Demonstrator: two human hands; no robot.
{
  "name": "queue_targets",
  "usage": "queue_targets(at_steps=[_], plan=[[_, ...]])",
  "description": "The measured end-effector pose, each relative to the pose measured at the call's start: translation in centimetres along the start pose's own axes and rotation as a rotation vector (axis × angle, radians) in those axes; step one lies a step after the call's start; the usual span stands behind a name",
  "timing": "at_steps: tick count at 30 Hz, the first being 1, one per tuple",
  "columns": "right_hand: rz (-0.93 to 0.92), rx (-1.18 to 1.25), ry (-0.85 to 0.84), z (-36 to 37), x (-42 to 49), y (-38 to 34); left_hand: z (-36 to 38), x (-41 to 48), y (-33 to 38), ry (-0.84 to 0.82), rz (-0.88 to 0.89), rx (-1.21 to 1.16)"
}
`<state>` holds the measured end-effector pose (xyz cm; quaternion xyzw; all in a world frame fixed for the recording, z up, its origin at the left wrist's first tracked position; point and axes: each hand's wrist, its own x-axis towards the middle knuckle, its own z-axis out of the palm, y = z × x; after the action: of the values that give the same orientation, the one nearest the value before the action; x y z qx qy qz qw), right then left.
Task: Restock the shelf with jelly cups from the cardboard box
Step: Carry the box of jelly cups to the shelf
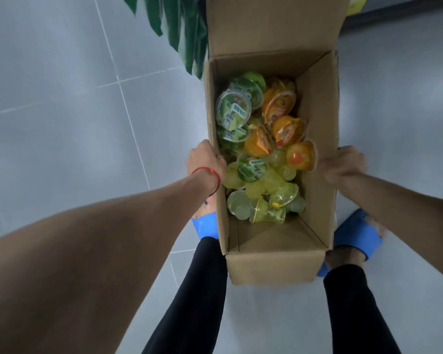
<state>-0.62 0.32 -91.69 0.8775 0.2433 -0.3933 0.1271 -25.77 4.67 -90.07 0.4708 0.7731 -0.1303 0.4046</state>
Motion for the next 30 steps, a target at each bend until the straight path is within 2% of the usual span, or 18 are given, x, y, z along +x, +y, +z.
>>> queue_targets(at_steps=[4,7,13,17,23,30], plan=[[-0.044,0.022,-0.077,-0.6,-1.4,-0.5,-1.1,-2.1,-0.4,0.009,-0.005,0.017],[-0.087,0.086,-0.095,-2.4,-3.4,0.3,-1.9,-4.9,-0.3,0.051,-0.066,-0.058],[-0.213,0.165,-0.328,-8.8,-7.5,3.7,-2.6,-13.3,1.8,-0.067,-0.082,-0.106],[-0.302,0.231,-0.394,-13.3,-11.5,5.8,-2.3,-19.4,4.2,-0.073,-0.106,-0.162],[-0.415,0.153,-0.466,-18.6,-17.1,7.6,-0.4,-28.1,5.8,-0.098,-0.174,-0.457],[-0.481,-0.029,-0.478,-18.7,-20.0,6.3,1.3,-31.4,4.0,-0.062,-0.349,-0.846]])
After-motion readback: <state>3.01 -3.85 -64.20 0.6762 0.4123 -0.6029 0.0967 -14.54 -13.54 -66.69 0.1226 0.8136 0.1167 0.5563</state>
